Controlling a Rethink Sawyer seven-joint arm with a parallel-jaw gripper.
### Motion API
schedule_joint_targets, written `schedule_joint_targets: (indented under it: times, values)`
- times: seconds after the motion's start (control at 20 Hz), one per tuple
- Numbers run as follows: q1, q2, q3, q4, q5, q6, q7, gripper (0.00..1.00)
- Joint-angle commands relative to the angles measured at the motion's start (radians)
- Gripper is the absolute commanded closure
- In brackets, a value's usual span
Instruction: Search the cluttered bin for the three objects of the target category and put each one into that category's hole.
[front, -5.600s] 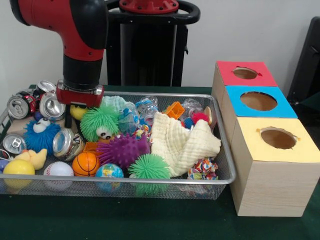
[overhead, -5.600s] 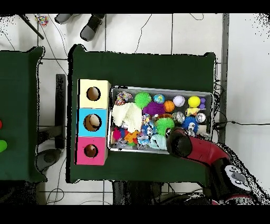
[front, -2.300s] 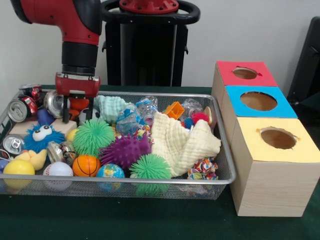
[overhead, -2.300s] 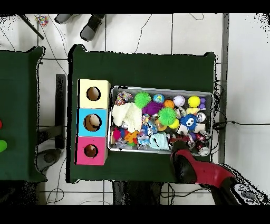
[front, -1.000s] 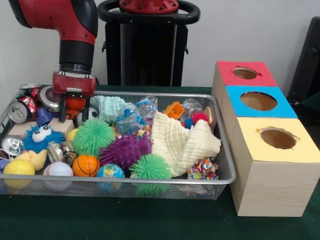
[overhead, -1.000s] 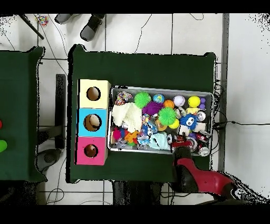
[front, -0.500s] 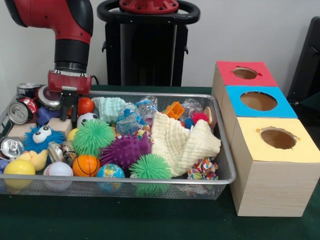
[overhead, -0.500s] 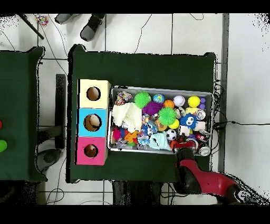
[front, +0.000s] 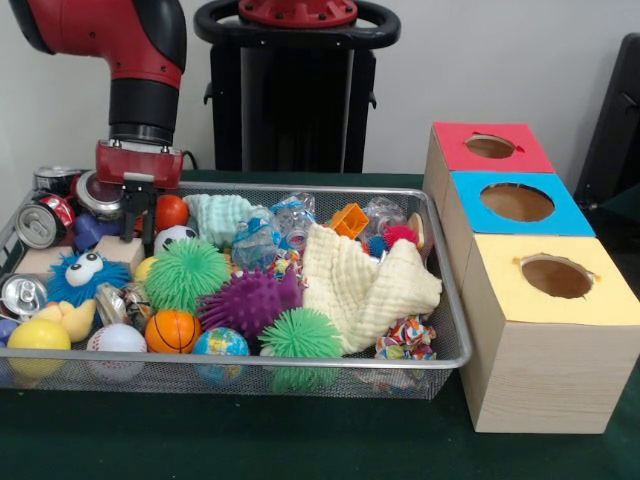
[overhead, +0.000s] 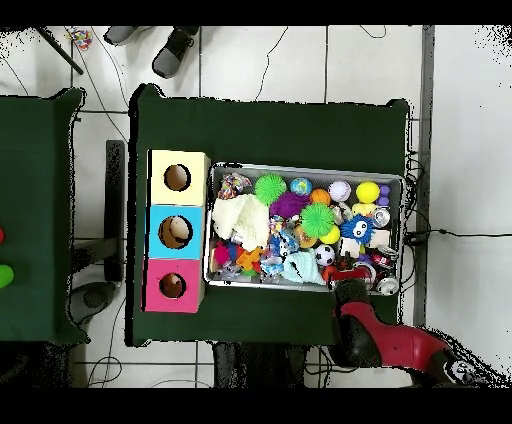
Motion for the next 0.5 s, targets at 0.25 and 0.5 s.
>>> schedule_joint_targets:
  times: [0.25,0.5]
  values:
    - [-0.037,0.148,0.017,-0.001,0.014,0.471,0.081,1.00]
    - [-0.043,-0.027,0.089,0.093,0.068,0.572,0.078,1.00]
